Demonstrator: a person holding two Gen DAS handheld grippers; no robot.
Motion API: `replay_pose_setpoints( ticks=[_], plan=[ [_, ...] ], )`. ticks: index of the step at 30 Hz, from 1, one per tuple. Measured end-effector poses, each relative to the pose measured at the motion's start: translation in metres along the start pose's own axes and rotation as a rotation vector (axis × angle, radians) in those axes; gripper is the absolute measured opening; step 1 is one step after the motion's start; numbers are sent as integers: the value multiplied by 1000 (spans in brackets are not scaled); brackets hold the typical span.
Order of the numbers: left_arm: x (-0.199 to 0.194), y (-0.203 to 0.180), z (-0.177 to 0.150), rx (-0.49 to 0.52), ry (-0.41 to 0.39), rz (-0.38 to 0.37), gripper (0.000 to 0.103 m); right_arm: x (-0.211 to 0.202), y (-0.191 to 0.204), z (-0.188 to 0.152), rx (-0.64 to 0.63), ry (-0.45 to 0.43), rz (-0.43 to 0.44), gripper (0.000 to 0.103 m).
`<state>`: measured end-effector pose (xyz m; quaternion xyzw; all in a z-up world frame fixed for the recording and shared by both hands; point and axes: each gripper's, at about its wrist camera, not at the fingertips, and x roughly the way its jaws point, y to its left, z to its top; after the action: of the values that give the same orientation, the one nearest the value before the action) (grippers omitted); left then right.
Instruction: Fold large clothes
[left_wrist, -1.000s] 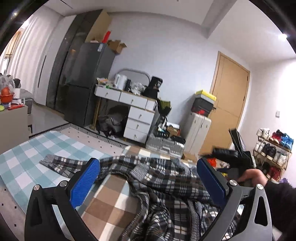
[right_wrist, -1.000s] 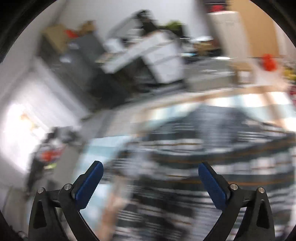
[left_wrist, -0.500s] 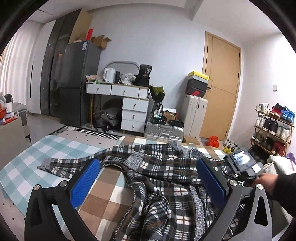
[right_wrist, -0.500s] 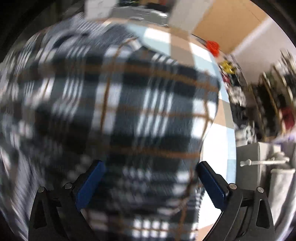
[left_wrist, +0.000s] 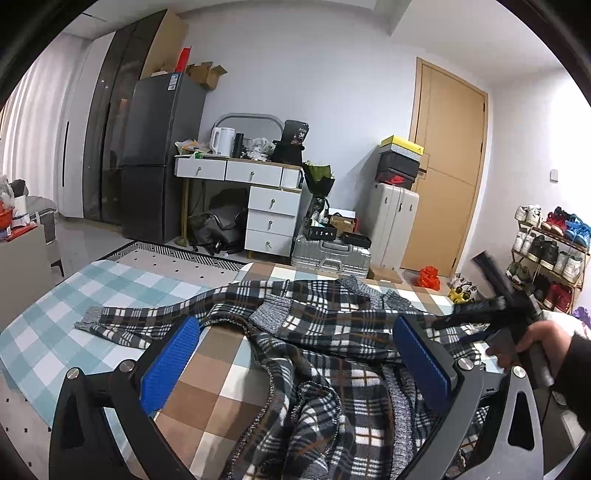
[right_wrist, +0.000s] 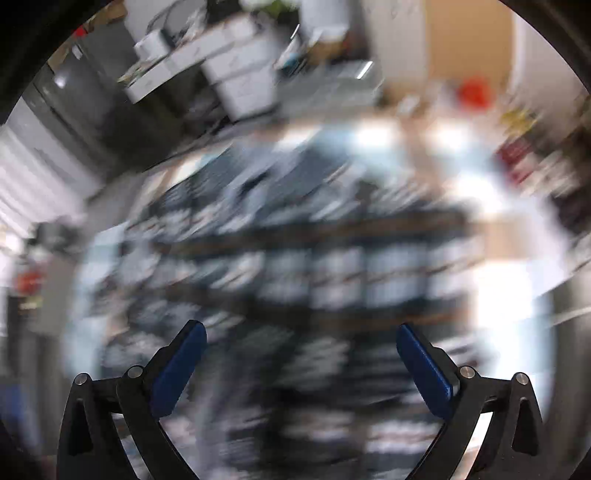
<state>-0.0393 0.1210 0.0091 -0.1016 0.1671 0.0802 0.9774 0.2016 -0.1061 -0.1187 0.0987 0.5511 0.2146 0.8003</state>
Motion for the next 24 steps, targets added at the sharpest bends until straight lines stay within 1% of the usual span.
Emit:
replay_pose_setpoints(
  ticks=[3,4,5,7,9,10,11,14,16,18,20,21,22,24],
  plan=[
    [1,4,1,-5,-1,13,102,40,-8,-3,12,65,-92,103],
    [1,6,1,-9,-1,16,102,51,-12,-5,33,94,-110,103],
    [1,7,2,-13,0,19,102,62,-18,-7,54,126,-111,103],
    [3,12,3,-21,3,29,102,63,-19,-10,2,84,-126,103],
    [7,15,3,-26,13,40,102,61,-17,-11,12,101,-115,103],
    [9,18,4,-29,23,44,102,55,-13,-15,25,82,-93,103],
    [12,19,3,-31,34,46,102,46,-6,-18,41,58,-59,103],
    [21,23,3,-28,81,70,102,5,12,-35,108,-29,140,103],
    [24,25,2,-26,104,68,102,-28,26,-55,124,-109,264,103],
    [27,28,2,-13,114,99,102,-56,40,-76,135,-179,365,103],
    [27,33,1,-15,126,116,102,-77,47,-86,154,-217,432,103],
    [27,36,1,-22,135,120,102,-89,50,-100,188,-249,498,103],
    [26,42,1,-36,144,125,102,-99,48,-108,212,-259,550,103],
    [24,55,0,-56,175,147,102,-120,46,-131,253,-274,693,103]
  ],
)
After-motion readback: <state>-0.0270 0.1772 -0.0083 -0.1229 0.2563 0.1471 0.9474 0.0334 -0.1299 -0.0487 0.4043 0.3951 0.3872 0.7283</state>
